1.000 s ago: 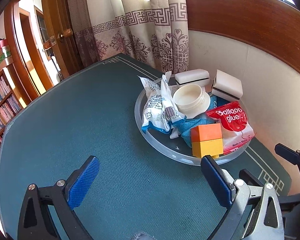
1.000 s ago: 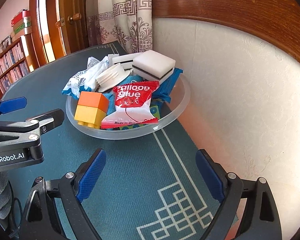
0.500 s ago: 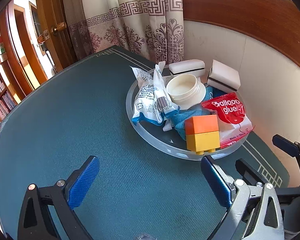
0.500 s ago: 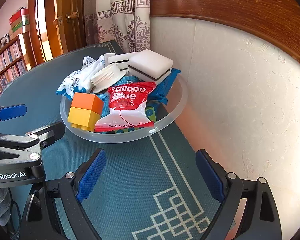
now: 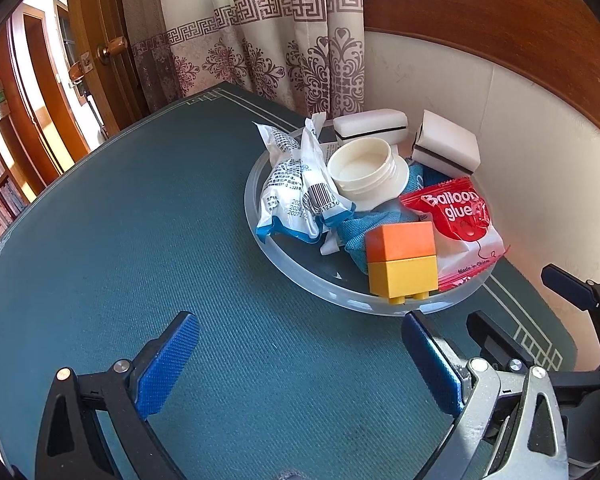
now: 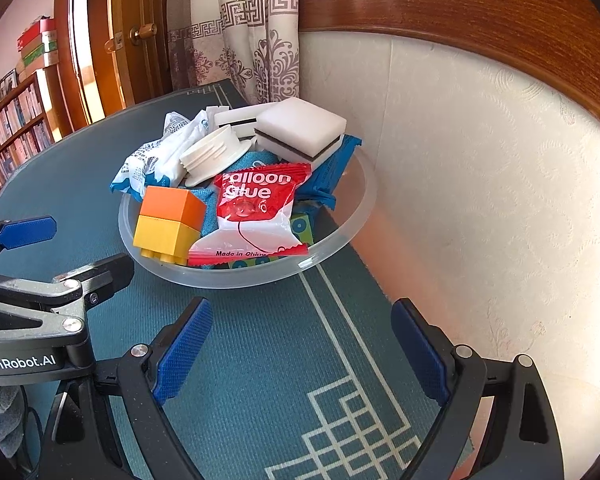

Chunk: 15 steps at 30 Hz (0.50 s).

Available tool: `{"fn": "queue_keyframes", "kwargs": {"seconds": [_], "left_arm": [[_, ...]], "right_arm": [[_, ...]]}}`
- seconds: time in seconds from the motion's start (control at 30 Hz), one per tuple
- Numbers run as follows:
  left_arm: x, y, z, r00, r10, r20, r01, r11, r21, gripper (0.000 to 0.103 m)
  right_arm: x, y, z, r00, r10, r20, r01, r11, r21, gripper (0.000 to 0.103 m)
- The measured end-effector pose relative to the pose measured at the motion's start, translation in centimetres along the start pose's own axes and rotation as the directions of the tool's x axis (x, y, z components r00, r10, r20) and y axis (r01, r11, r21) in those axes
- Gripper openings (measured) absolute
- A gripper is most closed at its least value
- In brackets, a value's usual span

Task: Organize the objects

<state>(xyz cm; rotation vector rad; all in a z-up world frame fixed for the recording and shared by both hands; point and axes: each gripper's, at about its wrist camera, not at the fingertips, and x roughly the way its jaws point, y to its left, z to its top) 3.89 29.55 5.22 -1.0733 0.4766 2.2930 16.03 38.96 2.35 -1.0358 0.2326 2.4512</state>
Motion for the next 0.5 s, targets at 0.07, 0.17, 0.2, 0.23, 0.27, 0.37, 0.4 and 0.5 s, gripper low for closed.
{"fn": "queue_keyframes", "kwargs": {"seconds": [0.07, 0.17, 0.2, 0.23, 0.27, 0.37, 0.4, 0.5], "left_arm": [[0.07, -0.07, -0.03, 1.000, 0.001, -0.004, -0.001, 1.000, 0.001, 0.103], [0.18, -0.15, -0.06, 1.000, -0.001, -0.009, 0.001, 1.000, 0.004, 0.103], [0.17, -0.16, -0.06, 1.000, -0.004, -0.009, 0.004, 1.000, 0.005, 0.103], [0.16, -0.17, -0.06, 1.000, -0.005, -0.008, 0.005, 1.000, 0.006, 0.103], [0.12, -0.19, -0.07, 1.000, -0.006, -0.007, 0.006, 1.000, 0.007, 0.103], [0.05, -0.20, -0.11, 1.000, -0.008, -0.007, 0.008, 1.000, 0.009, 0.103], [0.04, -0.21, -0.13, 1.000, -0.008, -0.007, 0.008, 1.000, 0.010, 0.103], [0.03, -0.25, -0.18, 1.000, -0.008, -0.010, 0.008, 1.000, 0.014, 0.103]], "right_arm": [[0.11, 0.06, 0.02, 1.000, 0.002, -0.003, -0.002, 1.000, 0.000, 0.092], [0.18, 0.15, -0.06, 1.000, 0.006, -0.006, -0.006, 1.000, 0.000, 0.092], [0.23, 0.13, -0.06, 1.000, 0.007, -0.007, -0.007, 1.000, 0.001, 0.092], [0.23, 0.11, -0.06, 1.000, 0.006, -0.007, -0.006, 1.000, 0.002, 0.092], [0.23, 0.15, -0.09, 1.000, 0.006, -0.006, -0.006, 1.000, 0.003, 0.092], [0.31, 0.08, -0.14, 1.000, 0.006, -0.008, -0.006, 1.000, 0.006, 0.092], [0.36, 0.10, -0.16, 1.000, 0.006, -0.009, -0.006, 1.000, 0.007, 0.092], [0.42, 0.14, -0.22, 1.000, 0.007, -0.012, -0.007, 1.000, 0.009, 0.092]]}}
